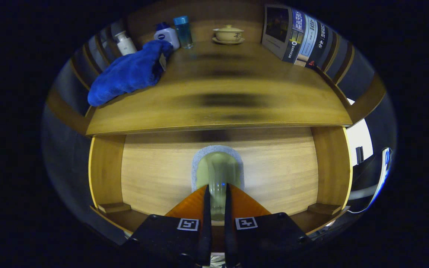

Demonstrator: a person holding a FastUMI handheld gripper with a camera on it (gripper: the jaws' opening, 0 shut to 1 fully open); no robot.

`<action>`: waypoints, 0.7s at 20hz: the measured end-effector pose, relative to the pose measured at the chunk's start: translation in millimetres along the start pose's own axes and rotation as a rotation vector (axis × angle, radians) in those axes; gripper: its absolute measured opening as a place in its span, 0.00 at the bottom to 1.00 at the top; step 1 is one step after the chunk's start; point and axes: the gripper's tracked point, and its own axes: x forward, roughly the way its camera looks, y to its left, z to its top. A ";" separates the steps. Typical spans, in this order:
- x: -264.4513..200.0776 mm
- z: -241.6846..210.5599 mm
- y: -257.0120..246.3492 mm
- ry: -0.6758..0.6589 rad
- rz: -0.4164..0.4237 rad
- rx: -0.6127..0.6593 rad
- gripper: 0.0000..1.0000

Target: Pull open the drawer, take out the items inside it, and place them on the countertop above the cabinet.

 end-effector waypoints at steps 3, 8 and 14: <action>-23.2 6.1 -3.6 -0.029 0.004 -0.010 0.22; -58.1 27.4 -11.0 -0.062 -0.010 -0.033 0.22; -81.6 74.5 -11.7 -0.126 -0.022 -0.045 0.22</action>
